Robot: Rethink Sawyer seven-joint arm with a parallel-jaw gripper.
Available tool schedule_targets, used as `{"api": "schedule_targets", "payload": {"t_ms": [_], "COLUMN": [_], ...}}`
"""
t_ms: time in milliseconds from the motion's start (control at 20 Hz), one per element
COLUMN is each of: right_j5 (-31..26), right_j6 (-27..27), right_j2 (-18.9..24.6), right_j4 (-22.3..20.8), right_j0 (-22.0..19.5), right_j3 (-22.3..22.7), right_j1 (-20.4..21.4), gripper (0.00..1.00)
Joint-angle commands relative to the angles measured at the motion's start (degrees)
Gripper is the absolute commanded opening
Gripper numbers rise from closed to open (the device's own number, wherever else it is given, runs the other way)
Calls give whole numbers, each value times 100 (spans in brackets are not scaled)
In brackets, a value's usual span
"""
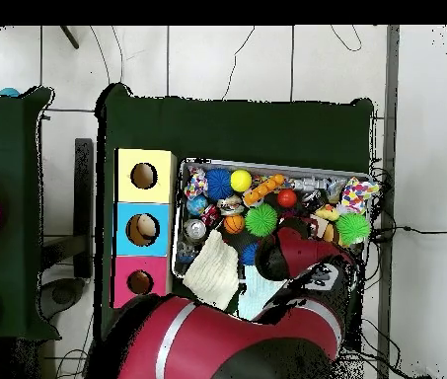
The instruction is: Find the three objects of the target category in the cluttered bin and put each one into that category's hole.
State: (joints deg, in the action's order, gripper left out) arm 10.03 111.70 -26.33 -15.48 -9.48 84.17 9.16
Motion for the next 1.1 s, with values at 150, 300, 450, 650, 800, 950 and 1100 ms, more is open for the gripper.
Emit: {"api": "schedule_targets", "payload": {"t_ms": [150, 300, 450, 650, 800, 950, 1100], "right_j5": [-318, -510, -442, -648, -804, -886, -951], "right_j6": [828, 734, 671, 513, 442, 465, 485], "right_j2": [908, 721, 408, 307, 332, 336, 313], "right_j4": [643, 737, 853, 846, 789, 813, 818], "right_j0": [-136, -6, 195, 276, 281, 289, 315], "right_j3": [-718, -813, -925, -1054, -1115, -1119, -1153], "right_j1": [-426, -533, -698, -799, -807, -793, -800], "gripper": [0, 0, 0, 0, 100, 100, 100]}}
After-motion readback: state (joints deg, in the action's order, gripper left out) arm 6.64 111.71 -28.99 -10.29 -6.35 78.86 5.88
